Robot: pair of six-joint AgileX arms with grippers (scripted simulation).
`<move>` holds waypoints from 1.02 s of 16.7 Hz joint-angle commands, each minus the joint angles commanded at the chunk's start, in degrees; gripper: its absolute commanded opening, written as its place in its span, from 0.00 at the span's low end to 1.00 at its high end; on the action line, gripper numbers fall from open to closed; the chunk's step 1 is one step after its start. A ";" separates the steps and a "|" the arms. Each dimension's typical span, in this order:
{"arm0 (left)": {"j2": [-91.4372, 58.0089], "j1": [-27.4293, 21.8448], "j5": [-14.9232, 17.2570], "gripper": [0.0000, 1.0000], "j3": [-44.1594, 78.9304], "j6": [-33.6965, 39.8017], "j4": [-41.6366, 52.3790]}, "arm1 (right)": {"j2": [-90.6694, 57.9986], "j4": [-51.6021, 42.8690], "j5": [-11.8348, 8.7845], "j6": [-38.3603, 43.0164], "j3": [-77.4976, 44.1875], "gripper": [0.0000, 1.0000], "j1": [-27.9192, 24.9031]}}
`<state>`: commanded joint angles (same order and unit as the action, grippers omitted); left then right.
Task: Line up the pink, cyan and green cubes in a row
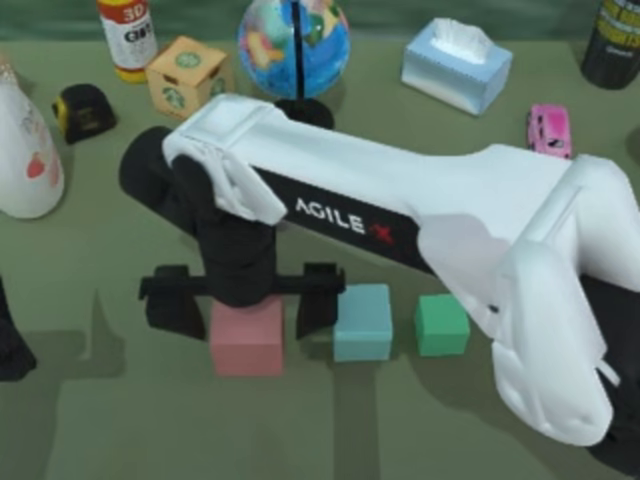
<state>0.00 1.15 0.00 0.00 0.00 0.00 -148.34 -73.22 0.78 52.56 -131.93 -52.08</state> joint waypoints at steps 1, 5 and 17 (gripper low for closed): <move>0.00 0.00 0.00 1.00 0.00 0.00 0.00 | 0.00 0.00 0.00 0.00 0.00 1.00 0.00; 0.00 0.00 0.00 1.00 0.00 0.00 0.00 | -0.38 -0.89 0.02 0.01 -0.93 1.00 0.02; 0.00 0.00 0.00 1.00 0.00 0.00 0.00 | -5.65 -21.32 0.08 0.00 -26.95 1.00 -0.40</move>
